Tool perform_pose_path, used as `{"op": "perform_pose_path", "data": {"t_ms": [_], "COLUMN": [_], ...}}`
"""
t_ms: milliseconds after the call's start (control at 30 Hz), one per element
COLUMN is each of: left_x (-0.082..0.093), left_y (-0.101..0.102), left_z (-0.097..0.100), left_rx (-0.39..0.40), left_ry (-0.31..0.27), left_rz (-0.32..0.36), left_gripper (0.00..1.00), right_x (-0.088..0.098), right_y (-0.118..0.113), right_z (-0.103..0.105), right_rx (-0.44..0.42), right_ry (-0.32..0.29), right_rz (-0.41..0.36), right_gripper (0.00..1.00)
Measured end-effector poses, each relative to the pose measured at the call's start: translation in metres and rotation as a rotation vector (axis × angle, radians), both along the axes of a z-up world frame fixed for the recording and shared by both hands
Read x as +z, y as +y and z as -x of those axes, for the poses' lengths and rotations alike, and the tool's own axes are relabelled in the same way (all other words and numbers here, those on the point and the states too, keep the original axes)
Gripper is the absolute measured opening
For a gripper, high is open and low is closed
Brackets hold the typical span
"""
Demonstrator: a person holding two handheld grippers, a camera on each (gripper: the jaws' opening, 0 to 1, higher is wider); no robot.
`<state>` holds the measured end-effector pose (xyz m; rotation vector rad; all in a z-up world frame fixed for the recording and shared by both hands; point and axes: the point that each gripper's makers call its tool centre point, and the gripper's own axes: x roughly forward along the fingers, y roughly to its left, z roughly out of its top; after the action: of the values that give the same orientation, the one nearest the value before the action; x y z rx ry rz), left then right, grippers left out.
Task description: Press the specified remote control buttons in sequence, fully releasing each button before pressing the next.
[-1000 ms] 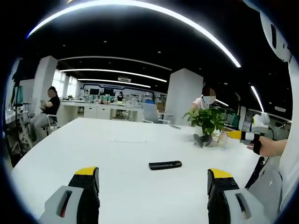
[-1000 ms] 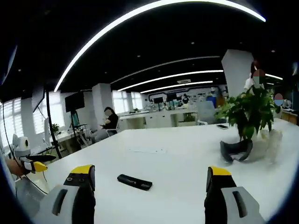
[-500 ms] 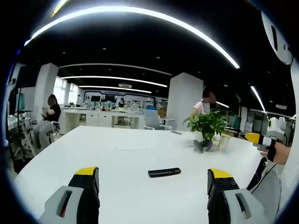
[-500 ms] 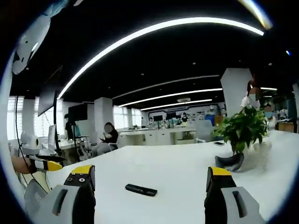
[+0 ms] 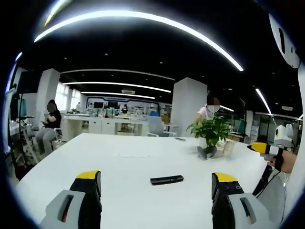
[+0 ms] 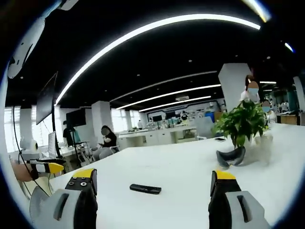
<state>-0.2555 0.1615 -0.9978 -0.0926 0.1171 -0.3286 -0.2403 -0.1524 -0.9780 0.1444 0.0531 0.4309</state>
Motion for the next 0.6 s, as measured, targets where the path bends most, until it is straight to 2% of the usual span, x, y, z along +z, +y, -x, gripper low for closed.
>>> {"op": "perform_pose_path", "data": {"t_ms": [133, 267, 600], "left_x": [-0.003, 0.003, 0.004], "left_y": [0.003, 0.008, 0.011], "left_z": [-0.001, 0.0, 0.006], "left_rx": [0.009, 0.031, 0.055], "left_ry": [0.008, -0.004, -0.006], "left_rz": [0.001, 0.012, 0.017], "left_gripper": [0.99, 0.99, 0.99], "right_x": [-0.002, -0.007, -0.009], "right_y": [0.002, 0.005, 0.015], "right_z": [0.0, 0.0, 0.0], "right_rx": [0.004, 0.015, 0.051], "right_ry": [0.01, 0.036, 0.053], "right_rz": [0.002, -0.011, -0.006], "right_gripper": [0.99, 0.99, 0.99]}}
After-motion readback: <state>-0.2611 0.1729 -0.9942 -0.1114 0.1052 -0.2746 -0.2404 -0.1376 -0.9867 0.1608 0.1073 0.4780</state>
